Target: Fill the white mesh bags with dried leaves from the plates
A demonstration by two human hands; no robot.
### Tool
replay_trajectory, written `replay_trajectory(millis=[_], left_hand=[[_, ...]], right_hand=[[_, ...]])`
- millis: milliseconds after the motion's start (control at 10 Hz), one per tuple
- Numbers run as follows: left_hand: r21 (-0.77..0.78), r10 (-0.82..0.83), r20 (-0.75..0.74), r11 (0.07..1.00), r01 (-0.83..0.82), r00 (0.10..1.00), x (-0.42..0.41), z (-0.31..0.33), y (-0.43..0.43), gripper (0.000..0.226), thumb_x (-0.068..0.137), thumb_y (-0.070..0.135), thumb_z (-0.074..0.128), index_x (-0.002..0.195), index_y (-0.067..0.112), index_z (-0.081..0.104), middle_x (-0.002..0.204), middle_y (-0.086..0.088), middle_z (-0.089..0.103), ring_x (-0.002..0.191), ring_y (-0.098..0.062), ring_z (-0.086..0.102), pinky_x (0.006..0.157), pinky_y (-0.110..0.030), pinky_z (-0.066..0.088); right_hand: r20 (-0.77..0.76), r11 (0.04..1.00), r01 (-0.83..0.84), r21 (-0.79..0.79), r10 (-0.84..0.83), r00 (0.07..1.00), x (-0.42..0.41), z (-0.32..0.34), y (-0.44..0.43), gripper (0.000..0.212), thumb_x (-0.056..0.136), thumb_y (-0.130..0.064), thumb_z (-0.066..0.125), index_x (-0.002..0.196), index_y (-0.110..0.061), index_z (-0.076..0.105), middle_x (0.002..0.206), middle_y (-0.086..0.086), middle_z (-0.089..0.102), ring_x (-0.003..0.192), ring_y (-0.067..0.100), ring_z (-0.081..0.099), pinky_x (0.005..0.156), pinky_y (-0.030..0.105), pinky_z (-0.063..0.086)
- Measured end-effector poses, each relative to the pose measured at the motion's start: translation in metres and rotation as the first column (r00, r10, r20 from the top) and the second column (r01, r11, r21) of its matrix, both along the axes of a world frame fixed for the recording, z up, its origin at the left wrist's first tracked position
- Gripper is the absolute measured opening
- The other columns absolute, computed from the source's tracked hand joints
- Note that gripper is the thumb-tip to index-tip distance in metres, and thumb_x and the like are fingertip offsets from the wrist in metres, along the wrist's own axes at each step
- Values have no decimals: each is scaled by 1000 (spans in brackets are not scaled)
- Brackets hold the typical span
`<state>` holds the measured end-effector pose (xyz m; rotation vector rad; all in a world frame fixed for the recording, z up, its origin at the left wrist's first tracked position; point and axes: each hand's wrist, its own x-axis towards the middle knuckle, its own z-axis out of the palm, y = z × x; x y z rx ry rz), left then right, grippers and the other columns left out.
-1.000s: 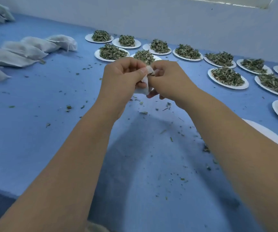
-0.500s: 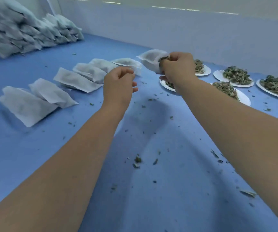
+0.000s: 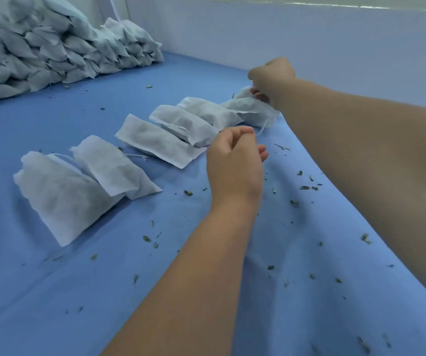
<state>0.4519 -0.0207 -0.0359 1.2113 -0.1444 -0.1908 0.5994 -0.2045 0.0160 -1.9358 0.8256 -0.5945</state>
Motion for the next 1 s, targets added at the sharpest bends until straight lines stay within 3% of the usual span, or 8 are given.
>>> replay_trajectory(millis=[100, 200, 300, 400, 500, 800, 900, 1000], left_hand=[[20, -13, 15, 1000, 12, 1000, -1, 0, 1, 19, 87, 11, 50, 87, 19, 68, 70, 22, 65, 72, -7, 69, 89, -41, 59], [85, -12, 50, 996, 8, 999, -4, 1, 3, 21, 82, 14, 49, 87, 22, 68, 77, 20, 66, 88, -17, 70, 86, -39, 59], [151, -21, 79, 988, 9, 997, -5, 0, 3, 22, 84, 13, 48, 87, 25, 66, 89, 9, 69, 88, -16, 70, 70, -28, 56], [195, -30, 112, 981, 8, 993, -6, -1, 3, 23, 83, 13, 48, 88, 27, 66, 88, 7, 70, 86, -16, 71, 64, -26, 48], [219, -18, 152, 976, -16, 988, -8, -2, 3, 23, 83, 12, 48, 89, 25, 66, 80, 10, 67, 81, -15, 71, 64, -28, 50], [282, -11, 221, 958, -53, 975, -4, -7, -3, 23, 82, 16, 45, 89, 27, 63, 83, 12, 66, 85, -14, 68, 68, -33, 53], [290, -44, 251, 957, -32, 967, -13, 2, -5, 22, 84, 16, 47, 93, 25, 65, 91, 12, 67, 93, -16, 67, 85, -40, 56], [261, -81, 280, 965, 5, 957, -35, 17, -6, 22, 79, 20, 46, 88, 26, 66, 87, 18, 66, 93, -17, 68, 88, -42, 57]], right_hand=[[87, 998, -60, -2, 60, 994, 0, 1, 5, 7, 78, -9, 51, 81, -15, 55, 74, 8, 59, 67, 24, 62, 61, 32, 48], [-31, 946, -118, -303, 114, 993, -14, 9, 0, 18, 73, -41, 56, 75, -23, 57, 76, -4, 57, 69, 17, 54, 64, 27, 43], [-510, 874, -410, -261, 236, 827, -37, 7, -1, 83, 62, -76, 63, 132, -33, 53, 131, -6, 54, 118, 21, 54, 102, 40, 43], [-607, 843, -459, -279, 215, 765, -47, -7, -5, 92, 62, -71, 67, 145, -44, 37, 148, -6, 42, 128, 26, 46, 104, 39, 38], [-382, 851, -308, -425, 140, 913, -38, -16, -11, 56, 82, -46, 69, 135, -32, 55, 139, 2, 53, 114, 25, 54, 89, 33, 46], [-185, 870, -215, -443, 146, 972, -23, -26, 13, 62, 87, -56, 65, 138, -22, 52, 136, 4, 57, 124, 23, 53, 88, 29, 40], [-126, 866, -233, -442, 197, 972, -82, -15, 21, 50, 91, -51, 61, 134, -25, 56, 126, -1, 59, 108, 17, 55, 85, 27, 37], [-17, 871, -150, -468, 161, 987, -157, -1, 24, 34, 93, -44, 61, 124, -29, 64, 124, -8, 64, 110, 11, 58, 89, 25, 41]])
